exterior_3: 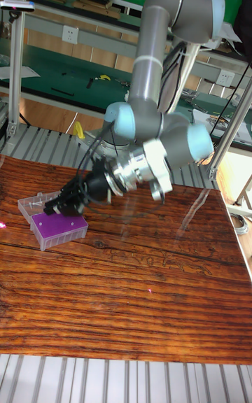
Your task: Insert a small pipette tip into the holder for small pipette tips
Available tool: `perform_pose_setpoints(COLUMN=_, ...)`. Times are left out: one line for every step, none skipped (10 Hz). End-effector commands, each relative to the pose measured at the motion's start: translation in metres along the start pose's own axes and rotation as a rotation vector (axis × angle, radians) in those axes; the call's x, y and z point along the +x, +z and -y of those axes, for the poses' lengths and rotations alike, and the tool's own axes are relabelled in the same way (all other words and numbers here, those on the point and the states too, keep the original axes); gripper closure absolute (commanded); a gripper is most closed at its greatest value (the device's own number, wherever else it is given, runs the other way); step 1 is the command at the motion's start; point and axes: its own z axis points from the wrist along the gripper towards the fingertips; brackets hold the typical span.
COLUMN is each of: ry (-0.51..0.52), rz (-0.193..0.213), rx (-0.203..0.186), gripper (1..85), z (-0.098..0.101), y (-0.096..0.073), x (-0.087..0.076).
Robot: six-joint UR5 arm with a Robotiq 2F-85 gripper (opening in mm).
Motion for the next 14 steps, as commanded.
perform_pose_setpoints(ry=0.373, rz=0.257, rx=-0.065, gripper=71.0, z=-0.024, y=-0.007, x=0.006)
perform_pose_setpoints(ry=0.487, rz=0.394, rx=-0.142, gripper=73.0, z=-0.030, y=-0.015, x=-0.001)
perform_pose_setpoints(ry=0.633, rz=0.529, rx=-0.279, gripper=74.7, z=-0.042, y=-0.034, x=-0.013)
perform_pose_setpoints(ry=0.786, rz=0.632, rx=-0.303, gripper=76.3, z=-0.024, y=-0.042, x=-0.015)
perform_pose_setpoints(ry=0.912, rz=0.662, rx=-0.240, gripper=84.7, z=0.003, y=-0.038, x=-0.006)
perform_pose_setpoints(ry=1.047, rz=0.712, rx=-0.243, gripper=84.7, z=0.019, y=-0.044, x=-0.011)
perform_pose_setpoints(ry=1.152, rz=0.818, rx=-0.308, gripper=84.7, z=0.029, y=-0.066, x=-0.031)
perform_pose_setpoints(ry=1.261, rz=0.880, rx=-0.378, gripper=84.7, z=0.035, y=-0.082, x=-0.046)
perform_pose_setpoints(ry=1.353, rz=0.896, rx=-0.469, gripper=84.7, z=0.030, y=-0.094, x=-0.059)
perform_pose_setpoints(ry=1.433, rz=0.895, rx=-0.602, gripper=84.7, z=0.018, y=-0.108, x=-0.076)
perform_pose_setpoints(ry=1.490, rz=0.898, rx=-0.702, gripper=84.7, z=0.009, y=-0.121, x=-0.089)
perform_pose_setpoints(ry=1.527, rz=0.889, rx=-0.716, gripper=84.7, z=0.007, y=-0.124, x=-0.097)
perform_pose_setpoints(ry=1.531, rz=0.859, rx=-0.735, gripper=84.7, z=-0.005, y=-0.126, x=-0.105)
perform_pose_setpoints(ry=1.535, rz=0.824, rx=-0.723, gripper=84.7, z=-0.014, y=-0.125, x=-0.110)
